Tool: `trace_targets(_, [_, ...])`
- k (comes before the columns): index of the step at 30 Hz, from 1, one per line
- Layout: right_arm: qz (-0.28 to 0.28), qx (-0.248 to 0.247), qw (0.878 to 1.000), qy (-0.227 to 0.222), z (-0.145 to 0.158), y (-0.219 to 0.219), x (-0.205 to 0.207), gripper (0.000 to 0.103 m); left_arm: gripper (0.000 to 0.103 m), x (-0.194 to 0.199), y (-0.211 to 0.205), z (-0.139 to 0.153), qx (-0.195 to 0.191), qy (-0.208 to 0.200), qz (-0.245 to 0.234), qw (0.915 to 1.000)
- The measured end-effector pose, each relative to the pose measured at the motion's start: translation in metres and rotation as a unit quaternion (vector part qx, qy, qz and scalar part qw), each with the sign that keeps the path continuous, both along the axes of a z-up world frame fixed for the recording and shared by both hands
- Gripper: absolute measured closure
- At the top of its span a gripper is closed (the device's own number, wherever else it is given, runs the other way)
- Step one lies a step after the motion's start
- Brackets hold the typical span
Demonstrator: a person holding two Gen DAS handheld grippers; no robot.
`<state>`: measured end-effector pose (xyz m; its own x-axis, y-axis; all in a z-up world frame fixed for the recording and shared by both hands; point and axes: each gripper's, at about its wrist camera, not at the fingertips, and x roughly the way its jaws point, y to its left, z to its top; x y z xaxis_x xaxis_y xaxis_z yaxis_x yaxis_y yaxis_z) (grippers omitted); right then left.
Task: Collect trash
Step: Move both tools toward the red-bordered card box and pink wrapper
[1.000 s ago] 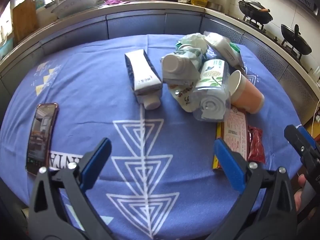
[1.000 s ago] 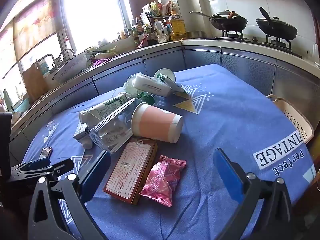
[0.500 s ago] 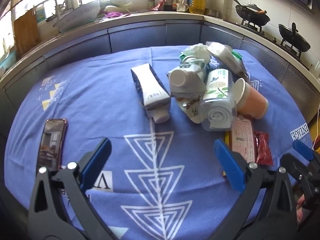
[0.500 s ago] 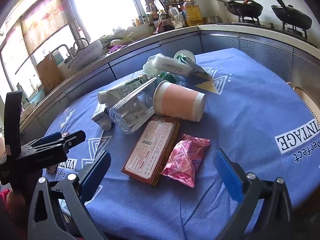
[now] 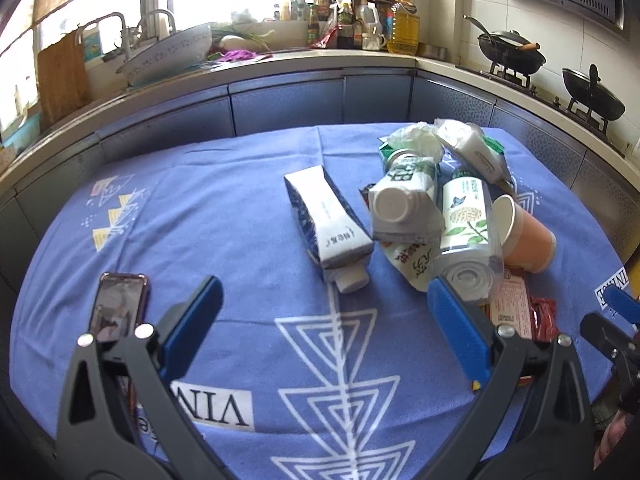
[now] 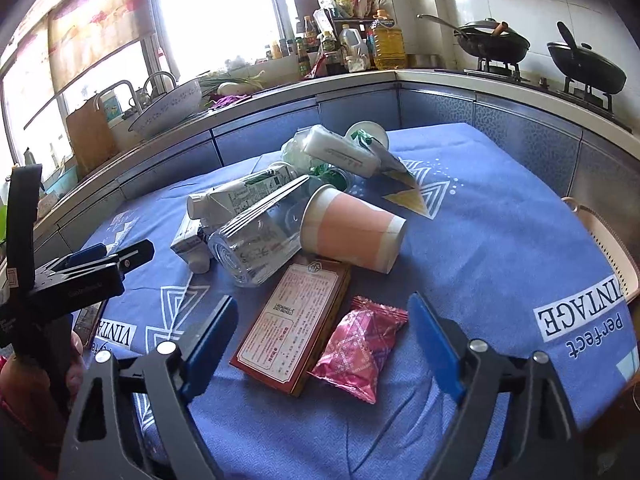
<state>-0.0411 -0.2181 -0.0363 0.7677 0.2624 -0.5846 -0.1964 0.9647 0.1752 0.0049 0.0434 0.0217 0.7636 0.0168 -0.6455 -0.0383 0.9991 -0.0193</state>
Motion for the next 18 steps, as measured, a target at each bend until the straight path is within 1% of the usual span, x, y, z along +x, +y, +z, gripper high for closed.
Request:
trace_targets(1, [0.002, 0.002, 1.0, 0.005, -0.002, 0.0, 0.002, 0.029, 0.004, 0.0, 0.001, -0.001, -0.008, 0.001, -0.003, 1.0])
trace_targets(4, [0.01, 0.003, 1.0, 0.013, -0.005, 0.003, 0.005, 0.037, 0.005, 0.001, 0.002, -0.003, -0.018, 0.008, -0.011, 0.9998])
trace_targets(7, [0.01, 0.0, 1.0, 0.021, -0.009, 0.002, 0.01, 0.041, 0.009, 0.002, -0.004, -0.006, -0.028, 0.015, -0.032, 0.999])
trace_targets(9, [-0.002, -0.003, 0.999, 0.034, -0.015, -0.004, 0.014, 0.041, 0.01, 0.003, -0.012, -0.009, -0.047, 0.028, -0.061, 0.9966])
trace_targets(10, [-0.008, 0.0, 0.999, 0.042, -0.018, -0.009, 0.015, 0.041, 0.01, 0.003, -0.018, -0.011, -0.054, 0.036, -0.077, 0.9949])
trace_targets(12, [-0.018, -0.001, 0.998, 0.058, -0.024, -0.015, 0.018, 0.041, 0.01, 0.002, -0.035, -0.018, -0.055, 0.05, -0.116, 0.9905])
trace_targets(16, [-0.013, -0.016, 0.997, 0.077, -0.035, -0.017, 0.018, 0.041, 0.02, 0.006, -0.07, -0.034, -0.053, 0.094, -0.189, 0.9761])
trace_targets(18, [-0.012, -0.025, 0.996, 0.087, -0.041, -0.017, 0.02, 0.041, 0.021, 0.012, -0.083, -0.042, -0.058, 0.113, -0.207, 0.9701])
